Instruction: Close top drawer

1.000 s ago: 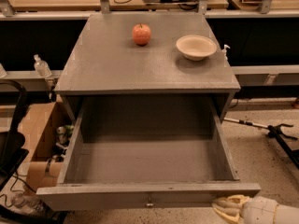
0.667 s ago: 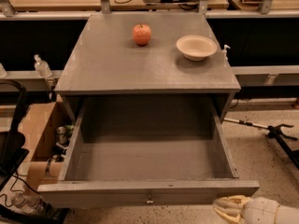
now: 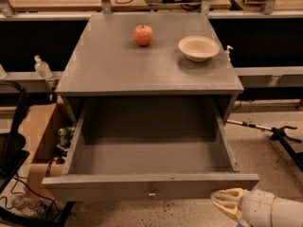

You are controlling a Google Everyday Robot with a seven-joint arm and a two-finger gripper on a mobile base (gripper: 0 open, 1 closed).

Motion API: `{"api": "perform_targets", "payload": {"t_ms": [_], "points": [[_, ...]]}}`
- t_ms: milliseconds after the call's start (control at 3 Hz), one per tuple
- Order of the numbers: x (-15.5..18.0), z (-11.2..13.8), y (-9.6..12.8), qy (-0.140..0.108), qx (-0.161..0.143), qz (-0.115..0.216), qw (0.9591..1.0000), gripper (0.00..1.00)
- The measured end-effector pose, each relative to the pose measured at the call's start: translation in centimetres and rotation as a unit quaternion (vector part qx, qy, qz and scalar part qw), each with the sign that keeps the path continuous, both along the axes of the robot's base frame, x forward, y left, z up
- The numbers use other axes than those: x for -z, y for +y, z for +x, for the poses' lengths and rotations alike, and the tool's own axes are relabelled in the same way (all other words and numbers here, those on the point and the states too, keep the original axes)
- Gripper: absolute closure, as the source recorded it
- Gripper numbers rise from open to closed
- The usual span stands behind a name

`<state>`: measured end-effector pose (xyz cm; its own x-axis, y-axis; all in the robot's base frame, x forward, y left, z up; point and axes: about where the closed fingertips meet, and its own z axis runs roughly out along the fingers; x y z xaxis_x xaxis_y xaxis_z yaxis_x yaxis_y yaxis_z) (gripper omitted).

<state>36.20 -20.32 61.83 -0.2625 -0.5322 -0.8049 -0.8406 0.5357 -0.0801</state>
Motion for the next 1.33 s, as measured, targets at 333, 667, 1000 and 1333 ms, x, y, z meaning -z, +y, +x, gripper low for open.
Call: {"api": "perform_targets", "payload": {"t_ms": [333,667,1000,1333], "points": [[0.1,2.5,1.1,-0.010,-0.010,0.004,0.9999,1.00],[0.1,2.7,1.2,-0.011,-0.011,0.004,0.9999,1.00],[0.0,5.2,2.8,-0.016,-0.026,0.005,0.9995,1.00],[0.0,5.1,2.8,-0.016,-0.026,0.005,0.9995,1.00]]}}
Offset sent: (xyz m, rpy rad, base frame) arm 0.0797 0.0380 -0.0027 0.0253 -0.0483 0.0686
